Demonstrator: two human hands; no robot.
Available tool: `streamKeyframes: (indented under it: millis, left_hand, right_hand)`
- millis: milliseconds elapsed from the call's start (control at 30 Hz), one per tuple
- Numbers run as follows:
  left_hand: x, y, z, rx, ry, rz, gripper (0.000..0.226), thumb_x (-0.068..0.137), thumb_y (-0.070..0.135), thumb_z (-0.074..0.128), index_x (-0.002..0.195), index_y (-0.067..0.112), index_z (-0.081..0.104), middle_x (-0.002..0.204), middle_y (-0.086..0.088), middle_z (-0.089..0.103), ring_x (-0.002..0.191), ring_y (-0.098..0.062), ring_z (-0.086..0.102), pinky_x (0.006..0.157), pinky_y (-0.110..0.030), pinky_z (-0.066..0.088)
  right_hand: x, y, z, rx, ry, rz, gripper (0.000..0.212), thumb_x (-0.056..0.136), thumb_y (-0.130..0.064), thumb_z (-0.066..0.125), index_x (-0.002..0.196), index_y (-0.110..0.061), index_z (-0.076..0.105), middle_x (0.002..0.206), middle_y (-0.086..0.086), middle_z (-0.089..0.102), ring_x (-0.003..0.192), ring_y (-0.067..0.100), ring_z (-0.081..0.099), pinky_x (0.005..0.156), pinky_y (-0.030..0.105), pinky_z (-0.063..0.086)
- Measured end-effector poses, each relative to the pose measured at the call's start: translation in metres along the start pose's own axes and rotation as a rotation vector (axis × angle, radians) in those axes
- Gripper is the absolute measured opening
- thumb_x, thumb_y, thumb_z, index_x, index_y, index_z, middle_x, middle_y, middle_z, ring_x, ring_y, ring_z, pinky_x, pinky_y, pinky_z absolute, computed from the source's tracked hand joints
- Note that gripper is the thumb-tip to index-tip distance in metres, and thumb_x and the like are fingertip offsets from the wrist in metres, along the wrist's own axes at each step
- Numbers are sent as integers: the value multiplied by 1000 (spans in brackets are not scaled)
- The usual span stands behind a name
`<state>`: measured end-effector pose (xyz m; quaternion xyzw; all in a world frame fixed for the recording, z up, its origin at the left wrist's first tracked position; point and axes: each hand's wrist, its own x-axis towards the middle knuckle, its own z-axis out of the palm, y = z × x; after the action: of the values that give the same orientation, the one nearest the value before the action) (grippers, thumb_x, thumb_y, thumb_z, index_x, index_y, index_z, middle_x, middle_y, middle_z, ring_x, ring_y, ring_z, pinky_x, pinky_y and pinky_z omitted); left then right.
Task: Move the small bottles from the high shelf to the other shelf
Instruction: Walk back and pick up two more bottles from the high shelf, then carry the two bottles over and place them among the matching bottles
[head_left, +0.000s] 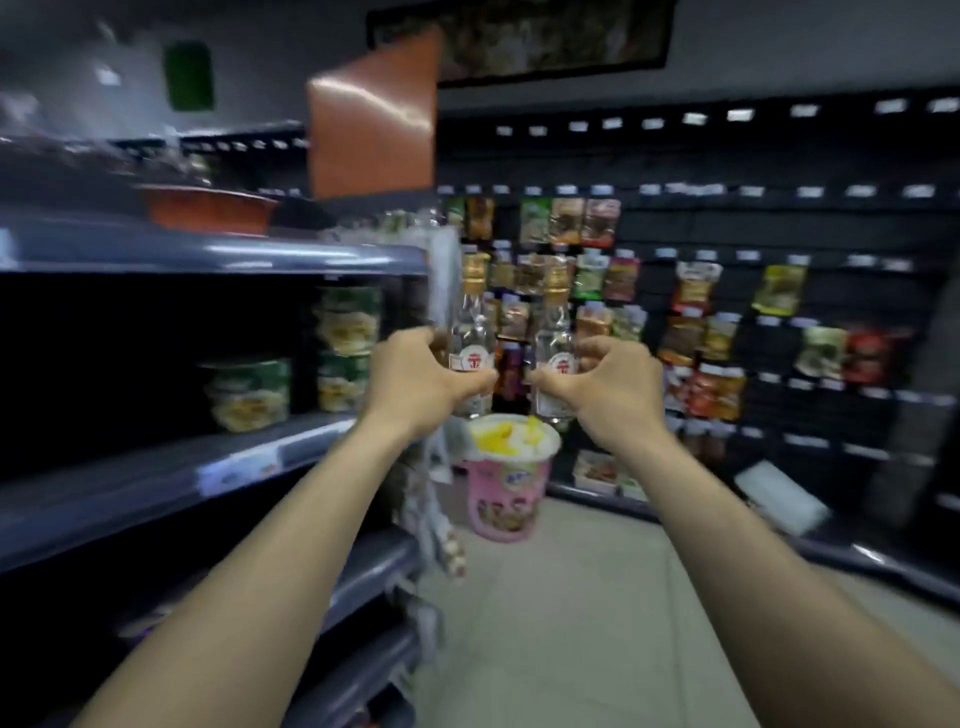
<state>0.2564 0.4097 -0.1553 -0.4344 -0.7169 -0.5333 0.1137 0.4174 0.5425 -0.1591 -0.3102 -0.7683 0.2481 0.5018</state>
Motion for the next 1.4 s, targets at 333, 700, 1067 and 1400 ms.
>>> streamKeyframes:
  millis: [333,700,1067,1400]
  left_hand:
    - [-38,43,292,-124,-333,-32,37,59,40,92,86,21,75,74,13,74,70,-2,69,61,-23,56]
    - [14,121,628,-346,-536,0,32,58,40,93,81,29,74,67,22,71,64,10,66,51,-8,47]
    - [55,267,906,-430,-703,135,33,61,42,93,78,35,66,68,21,69,67,12,64,50,-7,46]
    - [47,411,1168,-429,-791,109,34,59,42,93,77,37,64,70,21,70,68,14,64,56,-9,50]
  right_hand:
    - [4,235,-126,-117,102,268,26,67,-38,94,70,-33,69,66,-16,73,64,-5,68,66,27,57]
    - [133,485,-255,-246,234,430,21,67,-36,89,82,-27,76,71,-18,75,68,-5,69,60,12,49]
    - [253,679,-423,-341,400,509,24,70,-38,90,84,-25,76,72,-14,73,70,-1,68,61,13,49]
    - [343,881,-614,-382,433,527,26,71,-37,91,67,-35,65,63,-21,70,67,-3,67,57,8,45]
